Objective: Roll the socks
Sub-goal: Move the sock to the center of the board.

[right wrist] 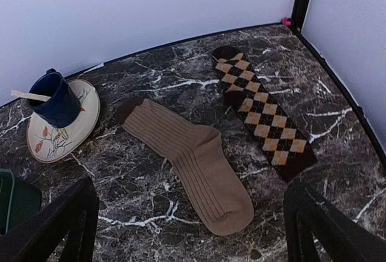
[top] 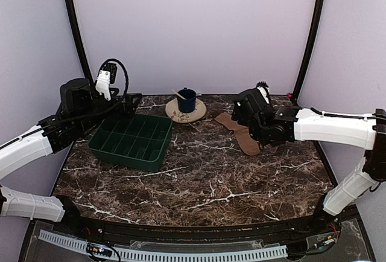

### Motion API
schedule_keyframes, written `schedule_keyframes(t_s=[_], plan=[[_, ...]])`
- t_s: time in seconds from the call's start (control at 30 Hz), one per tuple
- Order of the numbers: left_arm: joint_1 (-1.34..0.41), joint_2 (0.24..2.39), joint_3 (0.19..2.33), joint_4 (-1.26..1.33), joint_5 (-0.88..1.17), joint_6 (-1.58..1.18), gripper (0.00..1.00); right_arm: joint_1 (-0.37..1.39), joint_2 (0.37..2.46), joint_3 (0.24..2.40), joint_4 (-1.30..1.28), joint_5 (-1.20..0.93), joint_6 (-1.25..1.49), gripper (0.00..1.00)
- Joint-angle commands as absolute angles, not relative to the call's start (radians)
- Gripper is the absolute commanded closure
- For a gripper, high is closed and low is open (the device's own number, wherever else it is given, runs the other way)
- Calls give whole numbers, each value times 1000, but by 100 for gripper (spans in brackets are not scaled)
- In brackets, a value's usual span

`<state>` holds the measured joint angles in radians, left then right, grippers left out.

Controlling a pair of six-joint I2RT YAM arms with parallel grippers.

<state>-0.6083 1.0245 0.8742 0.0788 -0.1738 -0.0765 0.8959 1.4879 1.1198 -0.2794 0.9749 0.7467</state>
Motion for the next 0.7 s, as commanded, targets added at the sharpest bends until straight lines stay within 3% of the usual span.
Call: schedule_keyframes(t_s=[0.0,0.2,0.37,0.67], plan=[[-647,1042,835,98,-195,-100,1,933,1442,1111,-542,1024,1067,0],[-674,1074,817,139,-192,-72,1,947,1444,1103,-778,963,1452,9],[-731,1117,808,185,-213,-44,1,944,1481,1114,-869,883,1680,11],[-814,1245,883,246,-259,22,1,863,1543,1082,-730,758,1660,13]])
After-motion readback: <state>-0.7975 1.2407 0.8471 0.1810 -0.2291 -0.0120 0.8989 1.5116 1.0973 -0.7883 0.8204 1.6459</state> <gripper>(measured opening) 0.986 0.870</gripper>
